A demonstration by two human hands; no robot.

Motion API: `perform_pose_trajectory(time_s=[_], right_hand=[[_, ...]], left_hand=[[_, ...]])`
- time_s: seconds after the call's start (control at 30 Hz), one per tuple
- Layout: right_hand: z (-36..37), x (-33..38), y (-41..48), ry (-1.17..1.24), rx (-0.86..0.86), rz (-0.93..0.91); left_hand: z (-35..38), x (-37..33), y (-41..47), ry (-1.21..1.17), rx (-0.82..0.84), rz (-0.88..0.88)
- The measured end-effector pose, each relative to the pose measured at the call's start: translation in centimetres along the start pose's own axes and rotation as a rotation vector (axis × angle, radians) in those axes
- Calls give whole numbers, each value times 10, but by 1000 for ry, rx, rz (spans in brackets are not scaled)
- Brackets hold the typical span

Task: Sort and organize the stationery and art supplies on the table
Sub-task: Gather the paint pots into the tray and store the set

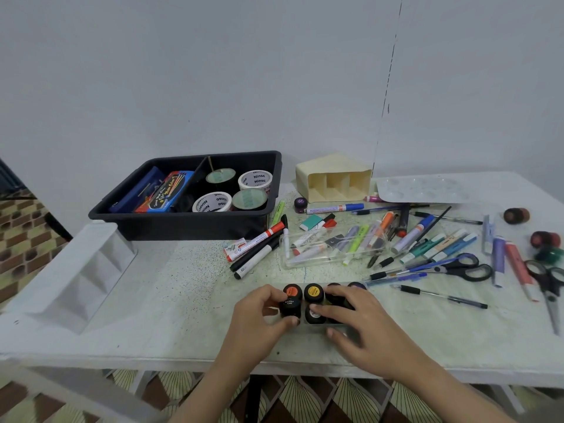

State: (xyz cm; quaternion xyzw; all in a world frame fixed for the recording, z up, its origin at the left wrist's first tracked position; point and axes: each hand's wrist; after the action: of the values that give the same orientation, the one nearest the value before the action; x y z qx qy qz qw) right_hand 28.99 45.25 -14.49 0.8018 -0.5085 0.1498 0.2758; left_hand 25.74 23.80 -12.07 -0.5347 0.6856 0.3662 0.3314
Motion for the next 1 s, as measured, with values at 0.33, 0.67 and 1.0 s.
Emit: perform_pose_trajectory(time_s=[0.33,0.67,1.0], right_hand=[[1,-2,-1,7,-28,-16],[3,-13,-8,-24,-179,74],[-1,-18,-9,0,-126,53]], left_hand=[[0,15,-4,160,1,232],[2,14,-4,45,-42,180],[-10,8,12,242,114,274]])
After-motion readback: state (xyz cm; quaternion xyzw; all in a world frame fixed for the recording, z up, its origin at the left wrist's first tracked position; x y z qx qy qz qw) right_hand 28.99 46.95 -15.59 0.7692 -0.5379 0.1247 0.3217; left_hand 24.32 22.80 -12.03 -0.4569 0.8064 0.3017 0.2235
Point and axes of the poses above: each hand's wrist, its own y-axis towards the middle knuckle, its own z-axis out of the palm, x = y × z, and after that the axes turned 2 degrees about y, right-handed
